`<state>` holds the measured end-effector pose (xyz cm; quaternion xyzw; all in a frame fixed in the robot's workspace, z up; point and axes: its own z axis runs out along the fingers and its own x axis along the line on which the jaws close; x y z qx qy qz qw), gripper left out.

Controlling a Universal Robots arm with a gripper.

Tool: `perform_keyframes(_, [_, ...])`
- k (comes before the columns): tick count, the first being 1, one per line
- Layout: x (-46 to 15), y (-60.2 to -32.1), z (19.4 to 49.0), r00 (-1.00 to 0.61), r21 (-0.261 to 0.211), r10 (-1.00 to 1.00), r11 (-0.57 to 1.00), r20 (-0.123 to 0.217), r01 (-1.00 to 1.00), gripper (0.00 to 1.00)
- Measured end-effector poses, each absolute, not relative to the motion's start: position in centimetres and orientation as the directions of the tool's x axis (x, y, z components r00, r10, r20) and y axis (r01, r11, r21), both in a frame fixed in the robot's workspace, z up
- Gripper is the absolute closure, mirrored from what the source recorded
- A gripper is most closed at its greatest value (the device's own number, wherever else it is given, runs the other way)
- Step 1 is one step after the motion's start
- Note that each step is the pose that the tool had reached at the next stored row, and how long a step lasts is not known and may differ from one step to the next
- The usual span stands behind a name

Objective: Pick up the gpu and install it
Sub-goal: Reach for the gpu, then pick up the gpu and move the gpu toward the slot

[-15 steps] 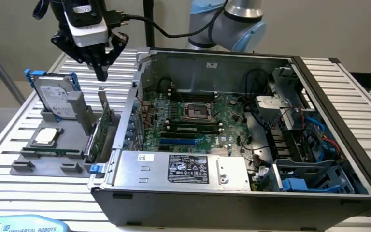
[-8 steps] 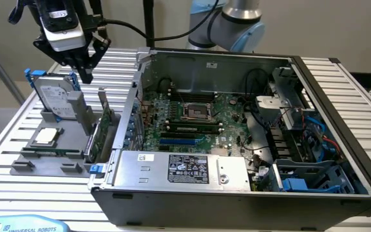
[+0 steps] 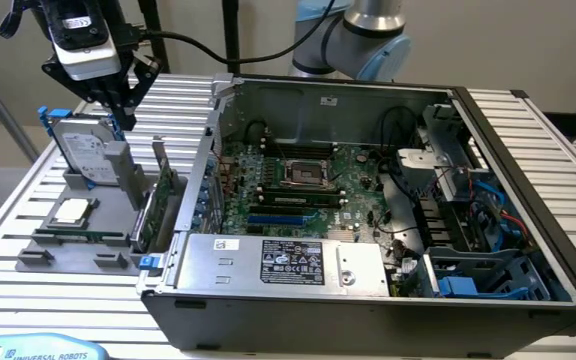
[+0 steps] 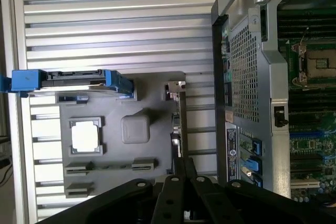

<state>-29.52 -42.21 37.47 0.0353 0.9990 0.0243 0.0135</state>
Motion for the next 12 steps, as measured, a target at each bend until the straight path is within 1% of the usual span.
perform_keyframes(10, [-29.53,-42.21,37.46,-0.997,0.05,0.071,0.996,-0.025,0.07,0.89])
perform_keyframes(11, [-29.53,-42.21,37.46,-0.997,0.05,0.071,0.996,-0.025,0.07,0.88])
perform_keyframes(12, [-29.52,-42.22,37.46,-0.997,0.05,0.071,0.996,-0.025,0.07,0.82])
